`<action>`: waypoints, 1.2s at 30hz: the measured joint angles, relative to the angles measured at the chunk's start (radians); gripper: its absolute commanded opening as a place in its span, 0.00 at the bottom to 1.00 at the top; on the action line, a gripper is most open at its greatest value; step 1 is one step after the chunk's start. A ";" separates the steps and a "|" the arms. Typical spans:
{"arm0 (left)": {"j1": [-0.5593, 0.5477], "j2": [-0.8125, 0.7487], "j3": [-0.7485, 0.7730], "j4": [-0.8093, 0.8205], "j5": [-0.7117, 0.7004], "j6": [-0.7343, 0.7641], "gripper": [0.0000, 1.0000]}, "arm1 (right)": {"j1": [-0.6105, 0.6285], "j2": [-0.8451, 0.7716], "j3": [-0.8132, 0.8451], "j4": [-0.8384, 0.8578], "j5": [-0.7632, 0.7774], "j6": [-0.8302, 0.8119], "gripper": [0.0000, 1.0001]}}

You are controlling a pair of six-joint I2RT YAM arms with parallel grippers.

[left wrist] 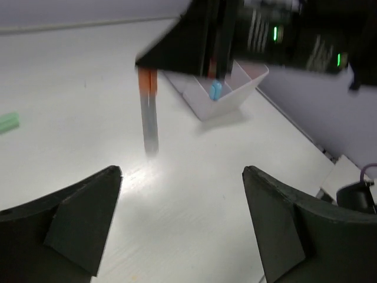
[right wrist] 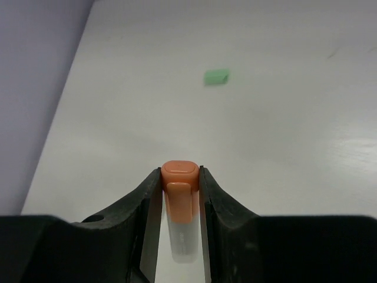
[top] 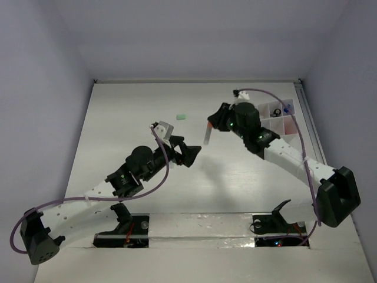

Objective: Sort the stationery into containers
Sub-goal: Close the pen cap on the pen, then place the pen in the storage box.

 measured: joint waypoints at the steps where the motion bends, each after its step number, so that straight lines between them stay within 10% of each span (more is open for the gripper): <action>1: 0.000 -0.017 -0.027 0.011 0.011 -0.009 0.86 | -0.037 0.012 0.032 -0.010 0.004 -0.014 0.00; 19: 0.000 -0.176 -0.292 0.088 0.014 0.008 0.99 | -0.431 0.012 0.134 -0.162 0.544 -0.331 0.00; 36: 0.000 -0.219 -0.306 0.105 0.000 0.007 0.99 | -0.430 0.102 0.031 0.074 0.517 -0.486 0.00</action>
